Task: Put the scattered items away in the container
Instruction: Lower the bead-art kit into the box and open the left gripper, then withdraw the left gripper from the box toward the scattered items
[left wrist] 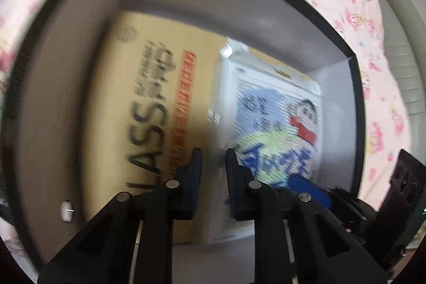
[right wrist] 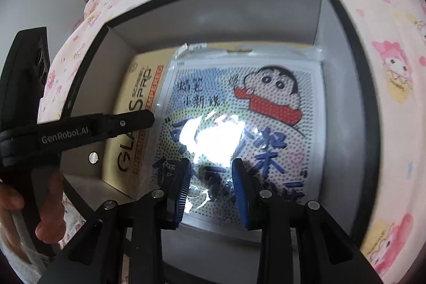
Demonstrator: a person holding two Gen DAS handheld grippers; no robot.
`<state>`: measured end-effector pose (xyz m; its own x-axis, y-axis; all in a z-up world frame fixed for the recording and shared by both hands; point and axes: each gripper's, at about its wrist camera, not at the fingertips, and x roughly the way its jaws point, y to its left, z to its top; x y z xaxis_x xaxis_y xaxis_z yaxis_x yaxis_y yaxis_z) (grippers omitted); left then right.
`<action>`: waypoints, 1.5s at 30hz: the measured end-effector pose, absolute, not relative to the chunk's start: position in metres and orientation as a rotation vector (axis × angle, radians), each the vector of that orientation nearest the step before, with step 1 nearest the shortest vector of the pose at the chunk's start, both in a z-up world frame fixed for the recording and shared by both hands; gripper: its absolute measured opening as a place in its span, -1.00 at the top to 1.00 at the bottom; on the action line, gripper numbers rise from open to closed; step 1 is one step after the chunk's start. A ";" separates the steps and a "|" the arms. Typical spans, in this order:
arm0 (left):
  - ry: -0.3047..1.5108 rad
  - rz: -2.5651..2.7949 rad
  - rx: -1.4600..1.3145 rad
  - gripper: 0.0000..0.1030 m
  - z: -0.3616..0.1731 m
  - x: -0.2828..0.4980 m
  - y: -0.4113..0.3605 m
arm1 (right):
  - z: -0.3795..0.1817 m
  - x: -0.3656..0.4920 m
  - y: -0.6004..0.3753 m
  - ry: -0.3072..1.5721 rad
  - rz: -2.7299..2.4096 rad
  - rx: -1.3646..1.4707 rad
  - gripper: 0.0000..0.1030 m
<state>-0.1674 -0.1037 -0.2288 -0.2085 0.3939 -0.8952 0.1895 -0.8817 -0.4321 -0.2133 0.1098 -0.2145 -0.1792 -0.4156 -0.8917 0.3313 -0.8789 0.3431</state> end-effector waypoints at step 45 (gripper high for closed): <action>-0.396 2.777 -1.079 0.32 -0.017 0.028 -0.136 | -0.021 -0.020 0.014 0.101 -2.361 1.030 0.37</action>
<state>0.0283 -0.1357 -0.0171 -0.7343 0.2194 -0.6424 -0.0311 -0.9562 -0.2910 -0.0203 0.0138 -0.0214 -0.5511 -0.4604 -0.6959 0.5182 -0.8425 0.1471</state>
